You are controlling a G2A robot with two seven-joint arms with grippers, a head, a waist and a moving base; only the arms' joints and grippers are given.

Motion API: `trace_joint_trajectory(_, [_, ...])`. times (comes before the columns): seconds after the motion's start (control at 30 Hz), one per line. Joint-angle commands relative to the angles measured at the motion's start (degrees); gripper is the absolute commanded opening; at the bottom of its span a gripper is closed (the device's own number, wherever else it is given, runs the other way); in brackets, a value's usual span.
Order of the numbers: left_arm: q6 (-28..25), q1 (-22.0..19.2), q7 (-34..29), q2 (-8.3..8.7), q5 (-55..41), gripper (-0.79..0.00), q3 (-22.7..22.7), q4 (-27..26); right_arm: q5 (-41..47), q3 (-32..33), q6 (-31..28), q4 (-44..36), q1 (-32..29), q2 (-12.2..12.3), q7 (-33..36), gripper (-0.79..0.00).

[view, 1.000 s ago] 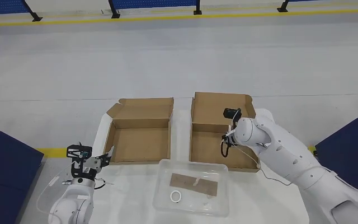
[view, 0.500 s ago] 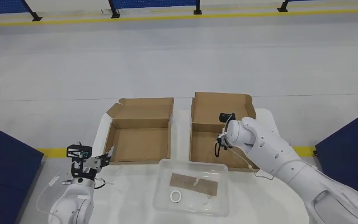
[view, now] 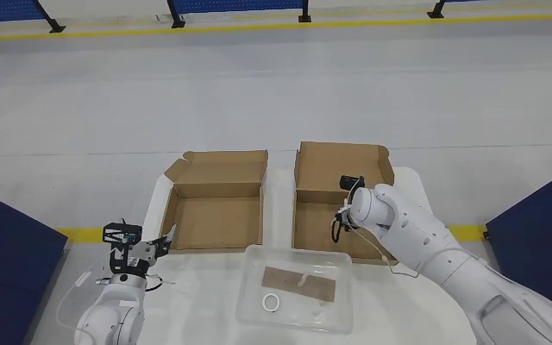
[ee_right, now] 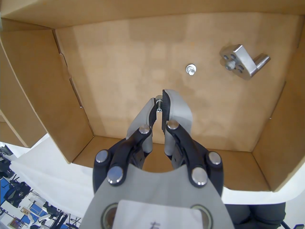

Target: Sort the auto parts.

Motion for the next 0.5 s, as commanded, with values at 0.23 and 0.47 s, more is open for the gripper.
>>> trace_joint_trajectory(0.23, [0.0, 0.0, 0.0, 0.00, 0.0, 0.000, 0.0, 0.0, -0.7, -0.4, -0.2, 2.3, 0.0, -1.5, -0.4, -0.785])
trace_joint_trajectory(0.47, [0.0, 0.0, 0.0, 0.00, 0.0, 0.000, 0.0, 0.0, -1.8, -0.6, 0.3, 3.6, 0.0, -2.4, -0.6, -0.785])
